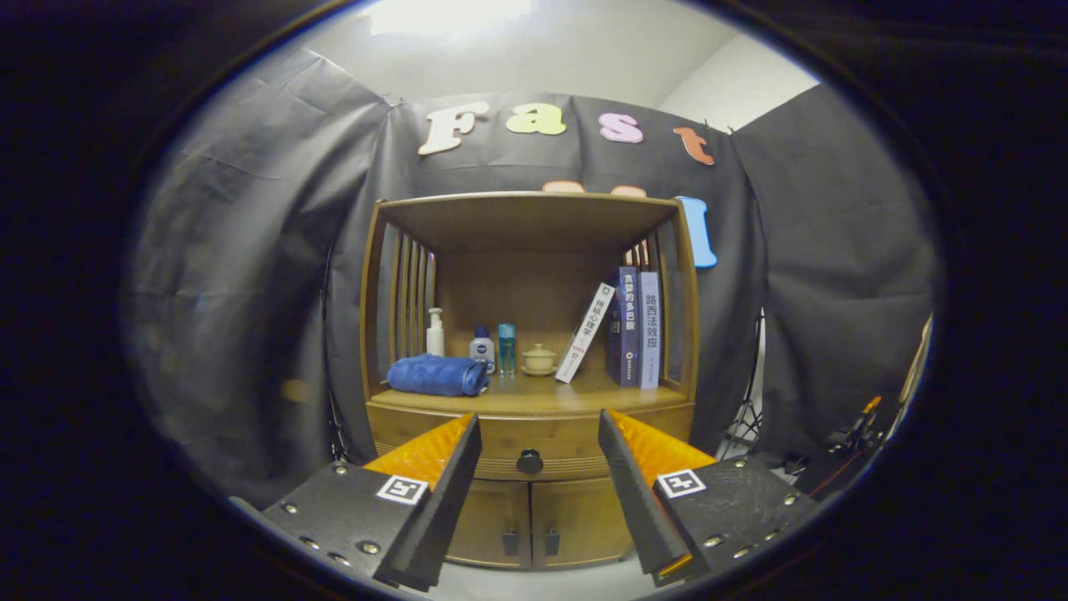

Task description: Pull open the drawer, take out the items inside it, and place them on the countertop above the cabinet.

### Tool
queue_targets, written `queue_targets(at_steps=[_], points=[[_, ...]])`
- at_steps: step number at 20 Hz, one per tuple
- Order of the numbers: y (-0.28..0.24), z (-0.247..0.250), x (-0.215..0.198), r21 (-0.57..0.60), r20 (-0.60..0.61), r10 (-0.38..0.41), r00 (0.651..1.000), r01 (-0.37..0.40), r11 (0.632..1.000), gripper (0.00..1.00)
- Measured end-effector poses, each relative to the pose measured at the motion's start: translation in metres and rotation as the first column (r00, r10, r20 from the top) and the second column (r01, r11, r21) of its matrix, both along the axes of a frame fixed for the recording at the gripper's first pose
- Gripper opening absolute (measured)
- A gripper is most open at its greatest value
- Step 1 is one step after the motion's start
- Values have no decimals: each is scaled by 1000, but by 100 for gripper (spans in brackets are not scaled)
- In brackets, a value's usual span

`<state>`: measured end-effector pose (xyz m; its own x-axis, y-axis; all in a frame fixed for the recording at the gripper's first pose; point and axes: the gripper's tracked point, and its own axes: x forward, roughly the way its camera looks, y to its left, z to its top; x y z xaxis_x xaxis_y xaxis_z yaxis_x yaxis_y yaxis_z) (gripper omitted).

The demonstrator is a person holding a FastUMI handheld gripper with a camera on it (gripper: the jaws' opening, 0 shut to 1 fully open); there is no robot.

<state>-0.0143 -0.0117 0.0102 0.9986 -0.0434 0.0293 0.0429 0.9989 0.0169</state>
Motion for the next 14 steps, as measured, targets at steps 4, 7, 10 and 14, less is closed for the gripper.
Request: queue_targets(at_steps=[4, 7, 10, 14], points=[[-5, -8, 7, 23, -12, -12, 1000, 12, 1000, 85], [-14, -25, 24, 50, -41, -45, 998, 47, 998, 85], [-20, -45, 49, 27, -92, -89, 992, 92, 995, 85], [3, -68, 92, 69, -110, 4, 994, 3, 998, 85]])
